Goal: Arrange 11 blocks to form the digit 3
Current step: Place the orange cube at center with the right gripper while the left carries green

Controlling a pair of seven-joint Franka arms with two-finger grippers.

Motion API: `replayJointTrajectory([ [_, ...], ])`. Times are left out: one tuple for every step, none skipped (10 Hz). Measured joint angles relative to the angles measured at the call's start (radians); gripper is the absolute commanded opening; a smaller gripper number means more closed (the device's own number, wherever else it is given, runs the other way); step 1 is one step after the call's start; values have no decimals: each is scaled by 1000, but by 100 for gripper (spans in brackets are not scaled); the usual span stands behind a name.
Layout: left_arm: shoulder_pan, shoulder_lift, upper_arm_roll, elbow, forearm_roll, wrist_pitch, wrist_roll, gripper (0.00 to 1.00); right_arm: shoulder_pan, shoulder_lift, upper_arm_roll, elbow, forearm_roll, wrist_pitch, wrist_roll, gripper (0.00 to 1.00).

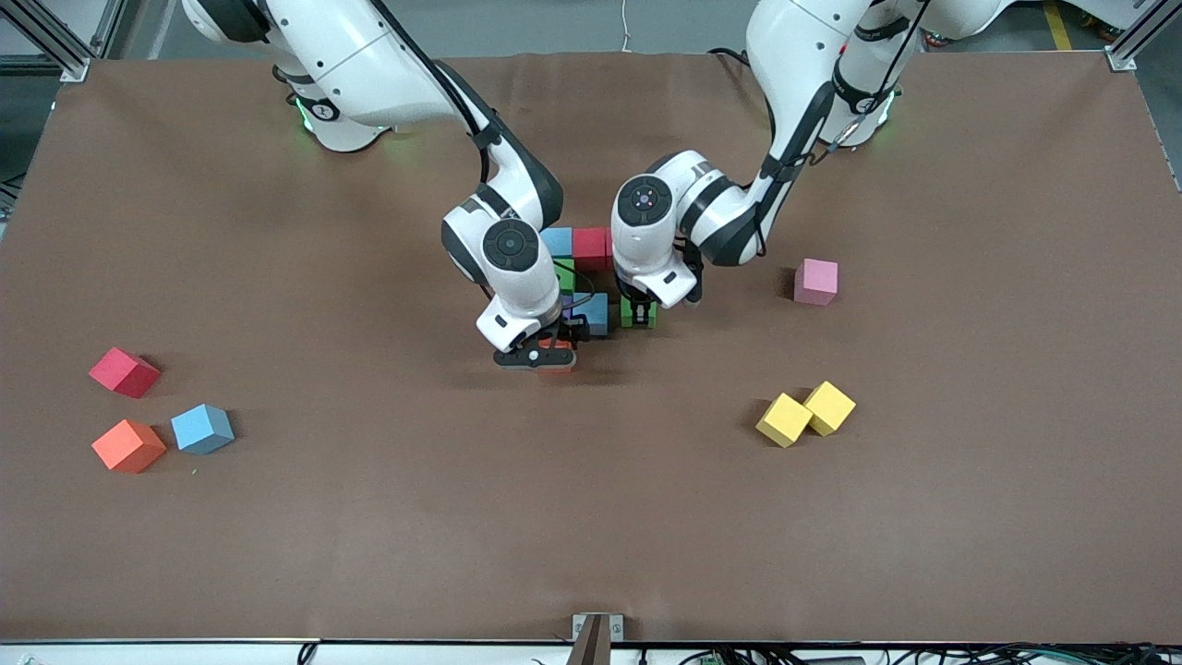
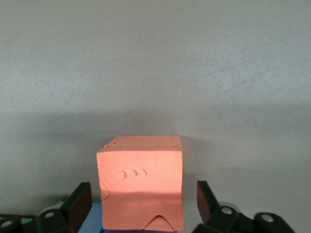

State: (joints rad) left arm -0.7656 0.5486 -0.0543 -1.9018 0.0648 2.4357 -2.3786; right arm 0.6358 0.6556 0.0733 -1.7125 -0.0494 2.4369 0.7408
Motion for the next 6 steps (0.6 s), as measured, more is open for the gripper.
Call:
replayJointTrajectory([
  [-4, 0, 0, -6, 0, 10, 0, 3, 0, 0, -1, 0, 0, 0, 0, 99],
  [-4, 0, 1, -12, 0, 25, 0, 3, 0, 0, -3, 0, 0, 0, 0, 99],
  [-3, 0, 2, -15, 0, 42, -2, 3, -1, 0, -6, 2, 0, 0, 0, 99],
  [-2, 0, 4, -15, 0, 55, -5, 3, -4, -1, -8, 6, 0, 0, 1, 99],
  [0, 1, 6, -15, 0, 67, -6, 3, -11, -4, -9, 13, 4, 0, 1, 99],
  [3, 3, 6, -14, 0, 80, -7, 3, -19, -13, -9, 19, 19, -2, 2, 99],
])
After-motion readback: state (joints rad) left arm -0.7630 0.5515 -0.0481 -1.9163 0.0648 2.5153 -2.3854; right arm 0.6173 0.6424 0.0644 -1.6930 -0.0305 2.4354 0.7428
